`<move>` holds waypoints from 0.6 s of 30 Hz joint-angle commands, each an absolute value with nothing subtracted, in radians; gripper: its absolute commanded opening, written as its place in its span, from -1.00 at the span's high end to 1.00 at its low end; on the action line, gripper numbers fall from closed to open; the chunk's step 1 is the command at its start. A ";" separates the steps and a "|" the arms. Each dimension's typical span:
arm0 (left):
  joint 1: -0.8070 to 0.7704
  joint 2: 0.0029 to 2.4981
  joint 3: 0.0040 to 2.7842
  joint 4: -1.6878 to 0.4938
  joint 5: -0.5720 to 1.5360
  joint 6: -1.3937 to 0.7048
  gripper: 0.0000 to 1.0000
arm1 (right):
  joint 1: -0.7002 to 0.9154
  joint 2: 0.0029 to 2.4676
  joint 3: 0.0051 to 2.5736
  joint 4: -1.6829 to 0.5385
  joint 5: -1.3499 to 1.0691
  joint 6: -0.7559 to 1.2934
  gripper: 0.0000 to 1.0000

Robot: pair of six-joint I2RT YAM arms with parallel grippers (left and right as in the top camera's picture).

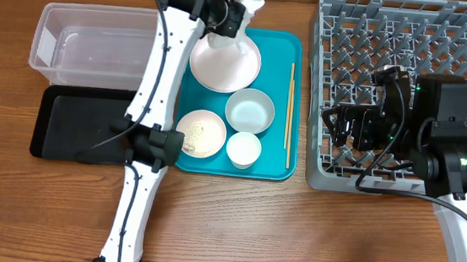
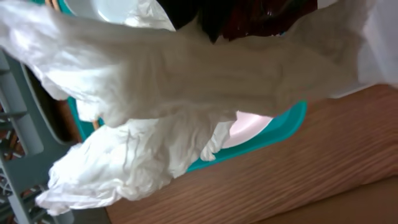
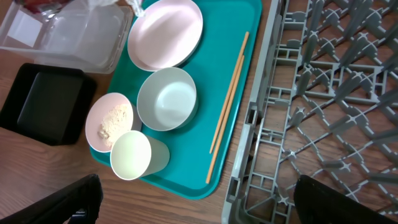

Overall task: Sort waste into correct bins and load items into the dishwasher
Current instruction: 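Grasp the tissue and wrapper with the left gripper and lift, then move the tissue and wrapper left and drop into the clear bin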

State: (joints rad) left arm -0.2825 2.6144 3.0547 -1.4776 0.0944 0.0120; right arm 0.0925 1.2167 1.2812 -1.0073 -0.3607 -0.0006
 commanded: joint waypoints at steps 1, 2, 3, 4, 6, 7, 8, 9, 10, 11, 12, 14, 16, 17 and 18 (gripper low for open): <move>-0.230 2.576 3.095 -1.511 0.105 -0.008 0.92 | 0.094 1.216 1.310 -1.005 -0.369 -0.007 -1.00; -0.213 2.576 3.095 -1.526 0.105 -0.008 0.92 | 0.094 1.216 1.310 -1.006 -0.369 -0.007 -1.00; -0.198 2.576 3.094 -1.540 0.105 -0.008 0.92 | 0.094 1.216 1.310 -1.006 -0.369 -0.007 -1.00; -0.182 2.576 3.092 -1.552 0.105 -0.008 0.92 | 0.094 1.216 1.310 -1.007 -0.369 -0.007 -1.00; -0.142 2.576 3.090 -1.576 0.105 -0.008 0.92 | 0.094 1.216 1.310 -1.009 -0.369 -0.007 -1.00; -0.125 2.576 3.090 -1.584 0.104 -0.007 0.92 | 0.094 1.216 1.310 -1.009 -0.369 -0.007 -1.00; -0.106 2.576 3.090 -1.590 0.105 -0.008 0.92 | 0.094 1.216 1.310 -1.009 -0.369 -0.005 -1.00; -0.087 2.576 3.090 -1.595 0.105 -0.008 0.92 | 0.094 1.216 1.310 -1.009 -0.369 -0.003 -1.00; -0.070 2.577 3.089 -1.599 0.105 -0.008 0.92 | 0.094 1.216 1.310 -1.009 -0.371 -0.003 -1.00; -0.049 2.577 3.086 -1.602 0.105 -0.008 0.92 | 0.094 1.216 1.310 -1.010 -0.377 -0.003 -1.00; -0.032 2.577 3.082 -1.604 0.105 -0.007 0.92 | 0.094 1.216 1.310 -1.013 -0.385 -0.003 -1.00; 0.003 2.577 3.071 -1.604 0.105 -0.007 0.92 | 0.094 1.216 1.309 -1.017 -0.401 -0.002 -1.00; 0.033 2.577 3.055 -1.599 0.105 0.013 0.92 | 0.094 1.216 1.309 -1.024 -0.406 0.001 -1.00; 0.045 2.578 3.046 -1.593 0.105 0.032 0.92 | 0.094 1.216 1.309 -1.028 -0.406 0.000 -1.00; 0.055 2.578 3.036 -1.585 0.105 0.057 0.92 | 0.094 1.216 1.309 -1.029 -0.406 0.001 -1.00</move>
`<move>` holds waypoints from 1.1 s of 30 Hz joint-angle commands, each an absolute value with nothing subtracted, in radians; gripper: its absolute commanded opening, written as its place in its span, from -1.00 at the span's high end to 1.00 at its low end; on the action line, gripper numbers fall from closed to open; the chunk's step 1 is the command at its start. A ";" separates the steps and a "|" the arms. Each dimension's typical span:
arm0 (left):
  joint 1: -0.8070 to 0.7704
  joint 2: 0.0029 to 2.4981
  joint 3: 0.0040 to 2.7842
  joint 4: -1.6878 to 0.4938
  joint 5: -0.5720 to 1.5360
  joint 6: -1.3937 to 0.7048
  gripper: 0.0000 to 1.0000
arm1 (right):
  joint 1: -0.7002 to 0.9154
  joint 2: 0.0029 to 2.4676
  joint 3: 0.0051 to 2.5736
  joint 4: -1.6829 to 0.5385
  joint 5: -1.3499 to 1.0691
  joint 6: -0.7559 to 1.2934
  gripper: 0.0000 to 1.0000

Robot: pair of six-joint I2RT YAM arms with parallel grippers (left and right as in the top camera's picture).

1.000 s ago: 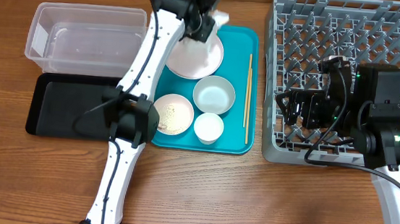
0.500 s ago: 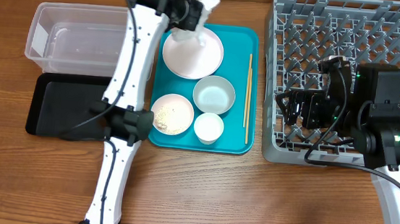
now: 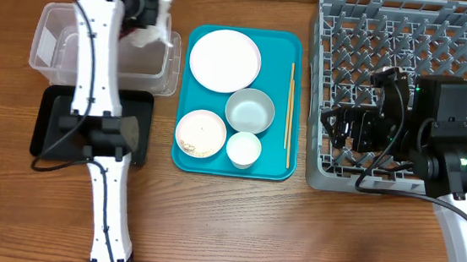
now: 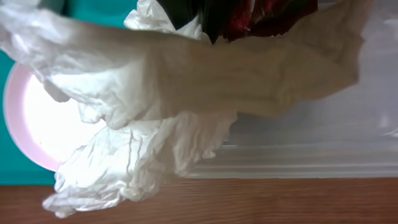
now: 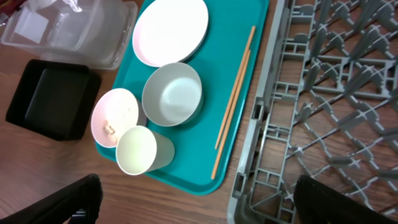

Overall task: Sort waste into correct bins and load items into the dishwasher
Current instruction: 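Move the tissue and wrapper left and drop into the clear bin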

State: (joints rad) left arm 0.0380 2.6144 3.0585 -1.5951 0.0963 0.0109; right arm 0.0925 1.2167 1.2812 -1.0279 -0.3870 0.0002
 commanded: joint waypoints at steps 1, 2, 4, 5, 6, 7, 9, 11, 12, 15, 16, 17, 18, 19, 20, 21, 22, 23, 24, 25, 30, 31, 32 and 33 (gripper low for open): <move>0.065 2.578 3.020 -1.572 0.104 0.095 0.92 | 0.094 1.216 1.309 -1.031 -0.406 0.001 -1.00; 0.073 2.578 3.004 -1.560 0.104 0.140 0.92 | 0.094 1.216 1.309 -1.032 -0.406 0.001 -1.00; 0.084 2.578 2.968 -1.534 0.099 0.246 0.92 | 0.094 1.216 1.309 -1.036 -0.406 0.002 -1.00; 0.090 2.578 2.943 -1.514 0.095 0.299 0.92 | 0.094 1.216 1.309 -1.037 -0.406 0.005 -1.00; 0.094 2.578 2.924 -1.499 0.093 0.337 0.92 | 0.094 1.216 1.309 -1.039 -0.406 0.004 -1.00; 0.099 2.579 2.905 -1.482 0.094 0.373 0.92 | 0.094 1.216 1.309 -1.040 -0.406 0.004 -1.00; 0.105 2.579 2.855 -1.438 0.095 0.434 0.92 | 0.094 1.216 1.309 -1.043 -0.406 0.004 -1.00; 0.107 2.579 2.808 -1.398 0.096 0.487 0.92 | 0.094 1.216 1.309 -1.043 -0.406 0.004 -1.00; 0.107 2.579 2.782 -1.377 0.097 0.515 0.92 | 0.094 1.216 1.309 -1.043 -0.406 0.004 -1.00; 0.106 2.579 2.725 -1.333 0.097 0.572 0.92 | 0.094 1.217 1.309 -1.042 -0.406 0.005 -1.00; 0.106 2.579 2.714 -1.326 0.097 0.580 0.92 | 0.094 1.218 1.309 -1.042 -0.406 0.004 -1.00; 0.106 2.579 2.712 -1.324 0.097 0.580 0.91 | 0.094 1.219 1.309 -1.042 -0.406 0.004 -1.00; 0.106 2.579 2.711 -1.322 0.097 0.580 0.85 | 0.094 1.220 1.309 -1.042 -0.406 0.004 -1.00; 0.107 2.578 2.712 -1.319 0.097 0.580 0.74 | 0.094 1.222 1.309 -1.042 -0.406 0.004 -1.00; 0.107 2.576 2.714 -1.316 0.097 0.575 0.37 | 0.094 1.222 1.309 -1.040 -0.406 0.004 -1.00; 0.107 2.574 2.716 -1.312 0.092 0.569 0.03 | 0.094 1.224 1.309 -1.038 -0.406 0.004 -1.00; 0.107 2.573 2.720 -1.311 0.089 0.569 -0.46 | 0.094 1.224 1.309 -1.035 -0.406 0.004 -1.00; 0.107 2.571 2.724 -1.312 0.085 0.568 -0.93 | 0.094 1.225 1.309 -1.034 -0.406 0.004 -1.00; 0.107 2.571 2.731 -1.312 0.073 0.553 -1.00 | 0.094 1.225 1.309 -1.031 -0.406 0.004 -1.00; 0.107 2.569 2.740 -1.312 0.060 0.532 -1.00 | 0.094 1.225 1.309 -1.031 -0.406 0.004 -1.00; 0.107 2.566 2.852 -1.362 0.033 0.441 -1.00 | 0.094 1.225 1.309 -1.031 -0.406 0.004 -1.00; 0.107 2.563 2.885 -1.378 0.033 0.424 -1.00 | 0.094 1.225 1.309 -1.030 -0.406 0.004 -1.00; 0.107 2.555 2.923 -1.397 0.033 0.402 -1.00 | 0.094 1.225 1.309 -1.029 -0.406 0.004 -1.00; 0.107 2.547 2.955 -1.414 0.034 0.379 -1.00 | 0.094 1.225 1.309 -1.028 -0.406 0.004 -1.00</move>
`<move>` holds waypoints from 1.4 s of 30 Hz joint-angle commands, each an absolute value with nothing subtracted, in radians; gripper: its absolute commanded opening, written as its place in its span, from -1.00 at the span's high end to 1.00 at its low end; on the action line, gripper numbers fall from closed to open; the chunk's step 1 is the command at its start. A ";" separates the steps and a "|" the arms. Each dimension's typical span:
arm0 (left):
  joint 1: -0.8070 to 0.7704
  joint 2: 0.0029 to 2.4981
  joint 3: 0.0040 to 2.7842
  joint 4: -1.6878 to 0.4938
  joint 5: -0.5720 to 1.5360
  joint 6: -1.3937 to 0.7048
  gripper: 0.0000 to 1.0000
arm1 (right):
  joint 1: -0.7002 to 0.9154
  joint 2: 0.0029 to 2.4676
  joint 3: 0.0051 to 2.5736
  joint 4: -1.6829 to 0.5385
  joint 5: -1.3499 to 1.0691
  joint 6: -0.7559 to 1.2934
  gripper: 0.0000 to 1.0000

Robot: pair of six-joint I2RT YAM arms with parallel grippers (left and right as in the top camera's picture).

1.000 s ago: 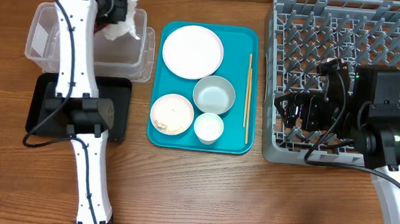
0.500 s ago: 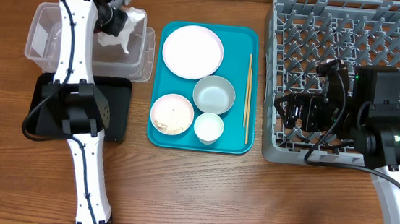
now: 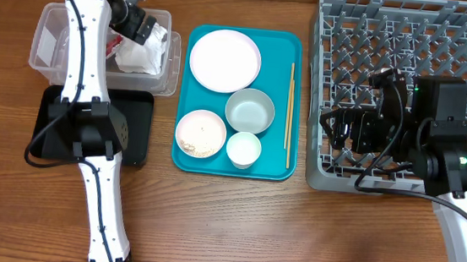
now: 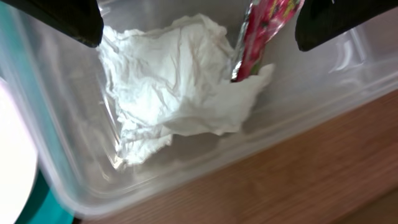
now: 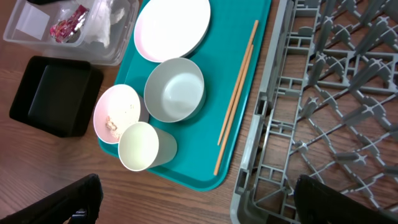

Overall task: Sort waste into correct bins and load items into the dishwasher
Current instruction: 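Move the tissue and wrapper left and drop into the clear bin, then grasp the rim of the pink rice bowl with the left gripper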

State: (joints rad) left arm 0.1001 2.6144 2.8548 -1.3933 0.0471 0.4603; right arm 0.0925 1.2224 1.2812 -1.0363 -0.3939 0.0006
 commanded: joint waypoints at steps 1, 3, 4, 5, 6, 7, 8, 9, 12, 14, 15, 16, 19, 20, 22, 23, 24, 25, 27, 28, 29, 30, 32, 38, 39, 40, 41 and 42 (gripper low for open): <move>0.107 2.533 2.992 -1.436 0.034 0.345 -1.00 | 0.094 1.225 1.309 -1.027 -0.406 0.004 -1.00; 0.107 2.498 3.041 -1.481 0.035 0.275 -1.00 | 0.094 1.225 1.309 -1.024 -0.406 0.004 -1.00; 0.107 2.475 3.060 -1.502 0.035 0.254 -1.00 | 0.094 1.225 1.309 -1.024 -0.406 0.004 -1.00; 0.107 2.446 3.074 -1.527 0.042 0.246 -1.00 | 0.094 1.225 1.309 -1.024 -0.406 0.004 -1.00; 0.107 2.414 3.079 -1.552 0.052 0.246 -1.00 | 0.094 1.225 1.309 -1.023 -0.406 0.004 -1.00; 0.107 2.389 3.079 -1.570 0.058 0.246 -1.00 | 0.094 1.225 1.309 -1.023 -0.406 0.004 -1.00; 0.107 2.362 3.079 -1.592 0.067 0.246 -1.00 | 0.094 1.225 1.309 -1.023 -0.406 0.004 -1.00; 0.107 2.332 3.079 -1.618 0.080 0.246 -1.00 | 0.094 1.225 1.309 -1.023 -0.406 0.004 -1.00; 0.109 2.259 3.079 -1.690 0.125 0.242 -1.00 | 0.094 1.225 1.309 -1.018 -0.406 0.004 -1.00; 0.109 2.228 3.077 -1.690 0.130 0.144 -1.00 | 0.094 1.225 1.309 -1.017 -0.406 0.004 -1.00; 0.109 2.214 3.077 -1.690 0.142 0.097 -1.00 | 0.094 1.225 1.309 -1.017 -0.406 0.004 -1.00; 0.109 2.206 3.077 -1.690 0.163 0.081 -1.00 | 0.094 1.225 1.309 -1.017 -0.406 0.004 -1.00; 0.103 2.188 3.077 -1.690 0.258 0.024 -1.00 | 0.094 1.225 1.309 -1.020 -0.406 0.004 -1.00; 0.099 2.183 3.076 -1.690 0.294 0.005 -1.00 | 0.094 1.225 1.309 -1.020 -0.406 0.004 -1.00; 0.088 2.170 3.066 -1.690 0.371 -0.028 -1.00 | 0.094 1.225 1.309 -1.020 -0.406 0.004 -1.00; 0.081 2.161 3.057 -1.690 0.401 -0.038 -1.00 | 0.094 1.225 1.309 -1.020 -0.406 0.004 -1.00; 0.071 2.149 3.044 -1.690 0.422 -0.046 -1.00 | 0.094 1.225 1.309 -1.020 -0.406 0.004 -1.00; 0.056 2.133 3.021 -1.690 0.424 -0.059 -1.00 | 0.094 1.225 1.309 -1.021 -0.406 0.004 -1.00; 0.020 2.089 2.953 -1.690 0.409 -0.060 -1.00 | 0.094 1.225 1.309 -1.023 -0.406 0.004 -1.00; 0.001 2.063 2.911 -1.690 0.387 -0.061 -1.00 | 0.094 1.225 1.309 -1.024 -0.406 0.004 -1.00; -0.022 2.032 2.856 -1.690 0.353 -0.062 -1.00 | 0.094 1.225 1.309 -1.024 -0.406 0.004 -1.00; -0.043 2.004 2.804 -1.690 0.316 -0.075 -1.00 | 0.094 1.225 1.309 -1.024 -0.406 0.004 -1.00; -0.093 1.945 2.682 -1.690 0.245 -0.111 -1.00 | 0.094 1.225 1.309 -1.023 -0.406 0.004 -1.00; -0.237 1.887 2.377 -1.685 0.066 -0.311 -0.99 | 0.094 1.225 1.309 -1.016 -0.406 0.004 -1.00; -0.256 1.890 2.330 -1.674 0.032 -0.347 -1.00 | 0.094 1.225 1.309 -1.015 -0.406 0.004 -1.00; -0.272 1.892 2.282 -1.658 0.005 -0.381 -1.00 | 0.094 1.225 1.309 -1.015 -0.406 0.004 -1.00; -0.290 1.893 2.221 -1.624 -0.020 -0.418 -0.99 | 0.094 1.225 1.309 -1.015 -0.406 0.004 -1.00; -0.302 1.893 2.165 -1.584 -0.034 -0.444 -0.96 | 0.094 1.225 1.309 -1.015 -0.406 0.004 -1.00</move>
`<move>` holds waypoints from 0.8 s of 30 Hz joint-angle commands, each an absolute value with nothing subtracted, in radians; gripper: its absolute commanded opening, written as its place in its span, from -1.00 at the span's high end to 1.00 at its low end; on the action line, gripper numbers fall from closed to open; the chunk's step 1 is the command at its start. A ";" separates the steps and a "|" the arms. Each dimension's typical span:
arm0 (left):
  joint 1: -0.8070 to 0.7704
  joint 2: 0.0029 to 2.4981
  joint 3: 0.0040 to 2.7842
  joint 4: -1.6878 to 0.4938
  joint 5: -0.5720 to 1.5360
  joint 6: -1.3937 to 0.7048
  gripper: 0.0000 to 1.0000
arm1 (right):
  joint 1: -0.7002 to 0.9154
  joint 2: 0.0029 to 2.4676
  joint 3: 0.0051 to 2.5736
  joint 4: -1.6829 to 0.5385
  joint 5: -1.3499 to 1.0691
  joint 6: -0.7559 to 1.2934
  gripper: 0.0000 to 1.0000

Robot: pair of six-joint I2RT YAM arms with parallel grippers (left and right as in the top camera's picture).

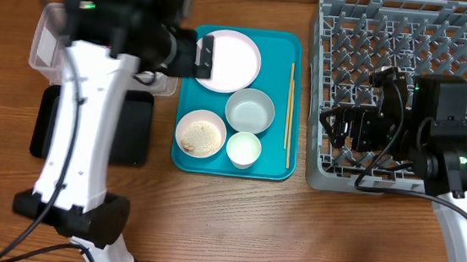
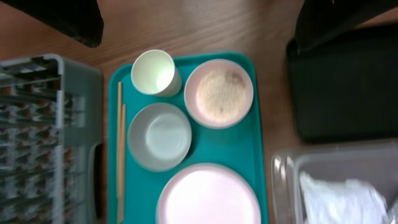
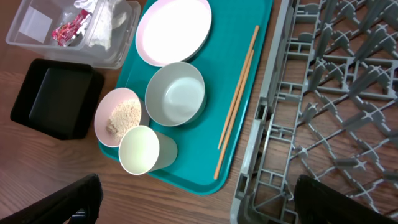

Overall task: Sort waste into correct bins and load items into the dishwasher
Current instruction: 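Grasp the rim of the pink rice bowl with the left gripper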

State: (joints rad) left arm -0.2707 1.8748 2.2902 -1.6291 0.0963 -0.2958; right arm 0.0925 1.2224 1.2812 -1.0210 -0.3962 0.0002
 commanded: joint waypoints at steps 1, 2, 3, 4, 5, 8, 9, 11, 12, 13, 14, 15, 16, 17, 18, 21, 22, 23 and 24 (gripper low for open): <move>-0.314 1.893 2.101 -1.529 -0.036 -0.466 -0.91 | 0.094 1.225 1.309 -1.015 -0.406 0.004 -1.00; -0.324 1.893 2.045 -1.478 -0.033 -0.486 -0.85 | 0.094 1.225 1.309 -1.015 -0.406 0.004 -1.00; -0.335 1.893 1.982 -1.416 -0.028 -0.513 -0.77 | 0.094 1.225 1.309 -1.015 -0.406 0.004 -1.00; -0.345 1.893 1.928 -1.365 -0.022 -0.536 -0.67 | 0.094 1.225 1.309 -1.015 -0.406 0.004 -1.00; -0.353 1.893 1.878 -1.319 -0.015 -0.554 -0.62 | 0.094 1.225 1.309 -1.016 -0.406 0.004 -1.00; -0.375 1.893 1.744 -1.200 0.008 -0.603 -0.46 | 0.094 1.225 1.309 -1.016 -0.406 0.004 -1.00; -0.380 1.893 1.705 -1.163 0.019 -0.612 -0.42 | 0.094 1.225 1.309 -1.016 -0.406 0.004 -1.00; -0.383 1.893 1.654 -1.110 0.035 -0.610 -0.33 | 0.094 1.225 1.309 -1.015 -0.406 0.004 -1.00; -0.385 1.893 1.631 -1.088 0.034 -0.610 -0.29 | 0.094 1.225 1.309 -1.016 -0.406 0.004 -1.00; -0.386 1.893 1.612 -1.067 0.033 -0.609 -0.22 | 0.094 1.225 1.309 -1.016 -0.406 0.004 -1.00; -0.387 1.893 1.588 -1.039 0.034 -0.606 -0.12 | 0.094 1.225 1.309 -1.016 -0.406 0.004 -1.00; -0.387 1.893 1.567 -1.016 0.034 -0.606 -0.07 | 0.094 1.225 1.309 -1.016 -0.406 0.004 -1.00; -0.387 1.893 1.546 -0.989 0.035 -0.605 -0.01 | 0.094 1.226 1.309 -1.016 -0.406 0.004 -1.00; -0.387 1.893 1.520 -0.958 0.039 -0.596 0.07 | 0.094 1.227 1.309 -1.016 -0.406 0.004 -1.00; -0.387 1.893 1.500 -0.933 0.051 -0.580 0.10 | 0.094 1.228 1.309 -1.016 -0.406 0.004 -1.00; -0.387 1.893 1.453 -0.864 0.126 -0.496 0.18 | 0.094 1.239 1.309 -1.016 -0.406 0.004 -1.00; -0.387 1.893 1.444 -0.852 0.154 -0.462 0.20 | 0.094 1.245 1.309 -1.016 -0.406 0.004 -1.00; -0.388 1.893 1.440 -0.849 0.169 -0.435 0.21 | 0.094 1.250 1.309 -1.016 -0.406 0.004 -1.00; -0.388 1.893 1.439 -0.852 0.178 -0.415 0.24 | 0.094 1.256 1.309 -1.016 -0.406 0.004 -1.00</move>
